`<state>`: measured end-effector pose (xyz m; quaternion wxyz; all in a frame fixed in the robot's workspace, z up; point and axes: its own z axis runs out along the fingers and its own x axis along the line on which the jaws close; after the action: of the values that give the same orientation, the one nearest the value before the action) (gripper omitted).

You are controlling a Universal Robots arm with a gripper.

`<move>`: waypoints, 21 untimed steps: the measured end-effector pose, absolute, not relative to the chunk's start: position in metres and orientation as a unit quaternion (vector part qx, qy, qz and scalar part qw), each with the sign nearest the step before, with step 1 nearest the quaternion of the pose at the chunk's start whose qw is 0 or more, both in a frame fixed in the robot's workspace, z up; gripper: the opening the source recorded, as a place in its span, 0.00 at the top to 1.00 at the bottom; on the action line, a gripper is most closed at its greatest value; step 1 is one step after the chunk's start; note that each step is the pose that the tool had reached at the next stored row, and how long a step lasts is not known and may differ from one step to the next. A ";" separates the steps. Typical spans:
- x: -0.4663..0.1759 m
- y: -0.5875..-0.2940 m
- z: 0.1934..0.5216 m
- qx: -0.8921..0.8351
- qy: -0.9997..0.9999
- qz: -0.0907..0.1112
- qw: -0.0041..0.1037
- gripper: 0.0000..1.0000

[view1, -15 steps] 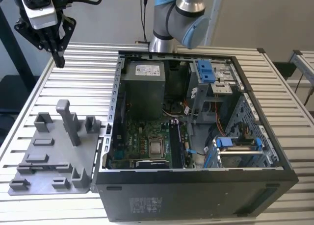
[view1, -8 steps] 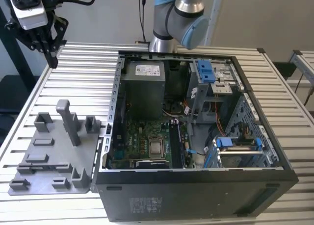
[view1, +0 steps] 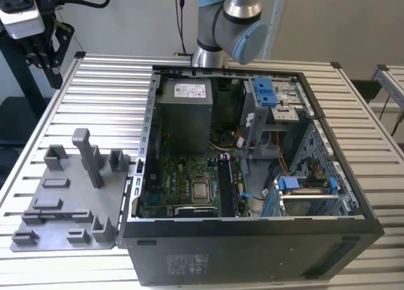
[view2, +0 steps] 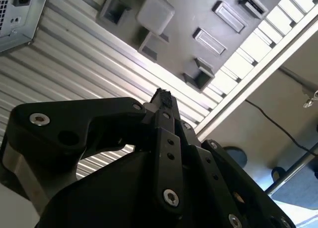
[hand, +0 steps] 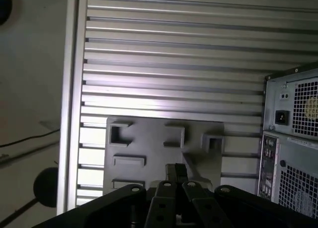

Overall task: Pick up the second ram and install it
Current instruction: 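Reach for the second ram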

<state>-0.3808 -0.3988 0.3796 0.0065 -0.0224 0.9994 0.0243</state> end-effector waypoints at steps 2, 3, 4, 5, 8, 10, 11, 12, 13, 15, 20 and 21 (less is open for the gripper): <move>-0.388 -0.399 0.380 -0.023 0.999 0.024 0.006 0.89; -0.391 -0.399 0.380 -0.024 0.999 0.024 0.006 0.89; -0.393 -0.399 0.380 -0.024 0.999 0.024 0.006 0.89; -0.394 -0.399 0.380 -0.024 0.999 0.024 0.006 0.89; -0.394 -0.399 0.380 -0.024 0.999 0.024 0.006 0.89; -0.394 -0.399 0.379 -0.024 0.999 0.024 0.006 0.89; -0.394 -0.400 0.379 -0.024 0.999 0.024 0.006 0.89; -0.394 -0.401 0.379 -0.024 0.999 0.024 0.006 0.89; -0.394 -0.403 0.379 -0.024 0.999 0.024 0.006 0.89; -0.394 -0.406 0.379 -0.024 0.999 0.024 0.006 0.89; -0.396 -0.415 0.378 -0.024 0.999 0.024 0.006 0.89; -0.398 -0.417 0.378 -0.024 0.999 0.024 0.006 0.89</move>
<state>-0.3979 -0.4169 0.3775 0.0064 -0.0240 0.9994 0.0244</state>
